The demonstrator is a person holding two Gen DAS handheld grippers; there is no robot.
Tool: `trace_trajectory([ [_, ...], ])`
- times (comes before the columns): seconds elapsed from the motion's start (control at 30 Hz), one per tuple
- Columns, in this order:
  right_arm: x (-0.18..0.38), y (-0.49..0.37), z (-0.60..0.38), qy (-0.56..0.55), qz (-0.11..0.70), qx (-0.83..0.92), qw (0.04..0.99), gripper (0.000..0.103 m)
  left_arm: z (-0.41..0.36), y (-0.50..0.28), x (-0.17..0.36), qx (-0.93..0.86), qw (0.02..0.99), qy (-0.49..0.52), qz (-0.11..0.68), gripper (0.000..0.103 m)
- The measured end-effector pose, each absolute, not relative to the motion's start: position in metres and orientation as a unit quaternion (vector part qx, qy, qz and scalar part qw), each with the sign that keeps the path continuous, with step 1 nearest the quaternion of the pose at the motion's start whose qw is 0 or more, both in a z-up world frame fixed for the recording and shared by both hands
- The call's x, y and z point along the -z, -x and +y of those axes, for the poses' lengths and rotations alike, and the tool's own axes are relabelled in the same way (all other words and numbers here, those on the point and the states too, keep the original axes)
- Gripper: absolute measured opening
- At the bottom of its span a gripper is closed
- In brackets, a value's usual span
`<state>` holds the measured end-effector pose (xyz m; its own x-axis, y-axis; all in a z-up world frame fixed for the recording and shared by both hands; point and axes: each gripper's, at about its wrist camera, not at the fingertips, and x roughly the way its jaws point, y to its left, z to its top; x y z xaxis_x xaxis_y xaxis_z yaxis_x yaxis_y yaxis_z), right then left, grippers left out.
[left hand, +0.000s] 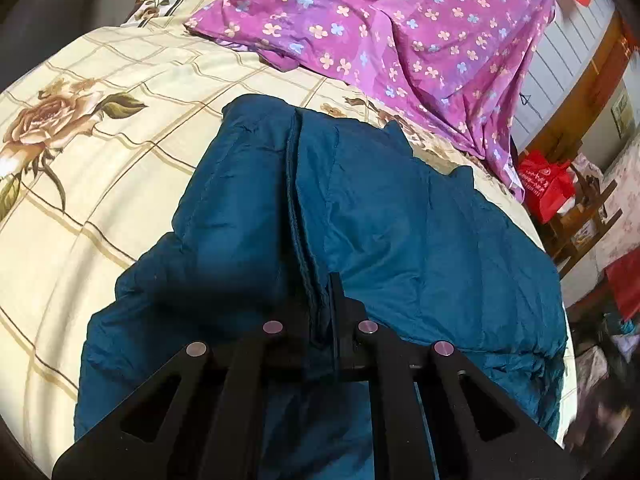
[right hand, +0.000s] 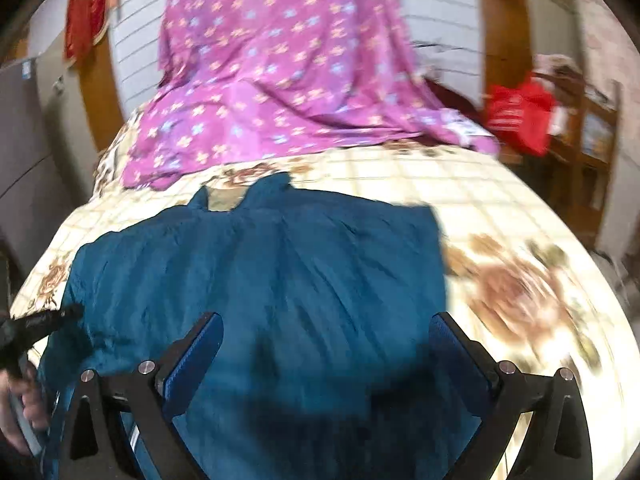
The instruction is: Fold large clothes
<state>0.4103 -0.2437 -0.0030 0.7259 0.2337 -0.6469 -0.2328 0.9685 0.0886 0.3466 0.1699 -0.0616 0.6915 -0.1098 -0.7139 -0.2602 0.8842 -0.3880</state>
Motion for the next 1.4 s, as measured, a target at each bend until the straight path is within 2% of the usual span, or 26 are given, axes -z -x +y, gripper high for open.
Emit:
trace_trajectory([
  [0.07, 0.010, -0.440, -0.237, 0.022, 0.361, -0.149, 0.920, 0.102, 0.170, -0.349, 0.063, -0.044, 0.887, 0.235, 0.394, 0.006],
  [0.2, 0.081, -0.466, -0.246, 0.038, 0.478, -0.177, 0.860, 0.103, 0.167, -0.352, 0.068, -0.038, 0.885, 0.228, 0.403, 0.006],
  [0.3, 0.087, -0.458, -0.263, 0.013, 0.465, -0.188, 0.865, 0.103, 0.164, -0.352, 0.071, -0.042, 0.884, 0.225, 0.408, 0.007],
  [0.43, 0.064, -0.463, -0.252, 0.042, 0.470, -0.168, 0.866, 0.101, 0.168, -0.348, 0.072, -0.054, 0.879, 0.240, 0.407, 0.007],
  [0.53, 0.021, -0.453, -0.238, 0.016, 0.399, -0.173, 0.900, 0.101, 0.169, -0.348, 0.073, -0.057, 0.877, 0.243, 0.410, 0.009],
  [0.63, -0.005, -0.474, -0.219, -0.014, 0.363, -0.152, 0.919, 0.101, 0.169, -0.348, 0.075, -0.060, 0.873, 0.248, 0.416, 0.011],
  [0.73, 0.012, -0.511, -0.197, -0.048, 0.400, -0.148, 0.903, 0.101, 0.169, -0.349, 0.075, -0.059, 0.872, 0.244, 0.421, 0.011],
  [0.83, 0.061, -0.538, -0.183, -0.035, 0.479, -0.115, 0.869, 0.103, 0.173, -0.350, 0.073, -0.052, 0.869, 0.251, 0.424, 0.016],
  [1.0, 0.055, -0.535, -0.174, -0.009, 0.476, -0.090, 0.875, 0.102, 0.189, -0.342, 0.063, -0.071, 0.861, 0.276, 0.421, 0.016],
  [1.1, 0.020, -0.517, -0.164, -0.018, 0.418, -0.080, 0.905, 0.102, 0.195, -0.332, 0.050, -0.112, 0.872, 0.268, 0.395, 0.016],
  [1.27, -0.007, -0.488, -0.099, -0.045, 0.358, -0.167, 0.918, 0.102, 0.202, -0.319, 0.037, -0.144, 0.884, 0.270, 0.354, 0.016],
  [1.33, 0.003, -0.484, -0.068, -0.035, 0.366, -0.196, 0.909, 0.102, 0.199, -0.322, 0.035, -0.098, 0.893, 0.283, 0.337, 0.016],
  [1.4, 0.028, -0.491, -0.042, -0.018, 0.408, -0.189, 0.893, 0.102, 0.190, -0.329, 0.037, -0.062, 0.897, 0.276, 0.339, 0.016],
])
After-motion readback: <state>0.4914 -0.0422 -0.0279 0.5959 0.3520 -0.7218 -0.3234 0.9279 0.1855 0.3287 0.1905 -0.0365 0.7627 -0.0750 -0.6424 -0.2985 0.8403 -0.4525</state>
